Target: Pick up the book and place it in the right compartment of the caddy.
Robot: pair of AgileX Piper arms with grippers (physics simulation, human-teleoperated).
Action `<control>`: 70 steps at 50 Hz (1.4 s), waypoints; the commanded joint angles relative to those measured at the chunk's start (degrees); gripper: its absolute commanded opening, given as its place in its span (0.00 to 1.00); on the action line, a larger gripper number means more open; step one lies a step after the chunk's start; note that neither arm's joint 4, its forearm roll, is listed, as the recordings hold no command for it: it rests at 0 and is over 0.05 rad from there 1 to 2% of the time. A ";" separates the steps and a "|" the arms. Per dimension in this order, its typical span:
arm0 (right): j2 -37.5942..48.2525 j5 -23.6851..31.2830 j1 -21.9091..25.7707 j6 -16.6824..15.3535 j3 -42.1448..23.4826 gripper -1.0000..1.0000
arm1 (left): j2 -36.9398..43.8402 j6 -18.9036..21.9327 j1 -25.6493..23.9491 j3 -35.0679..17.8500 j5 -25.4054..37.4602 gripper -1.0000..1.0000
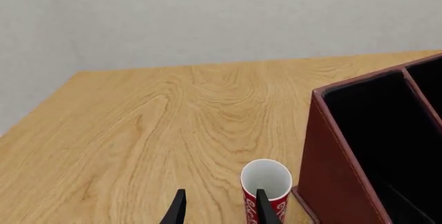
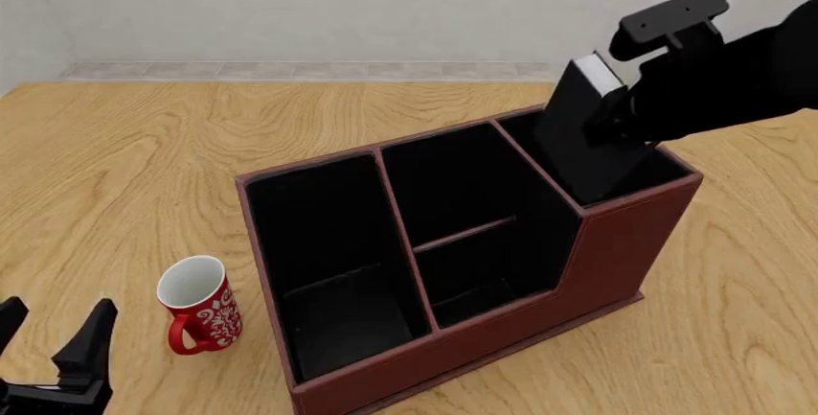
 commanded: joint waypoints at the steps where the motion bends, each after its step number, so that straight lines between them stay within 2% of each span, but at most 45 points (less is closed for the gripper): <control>1: 0.46 -1.53 -0.01 1.71 0.35 0.00 | 0.26 0.03 0.14 0.00 -0.29 1.00; 70: 4.28 -9.06 -1.07 3.24 7.48 0.00 | -1.45 0.55 0.76 0.00 1.91 1.00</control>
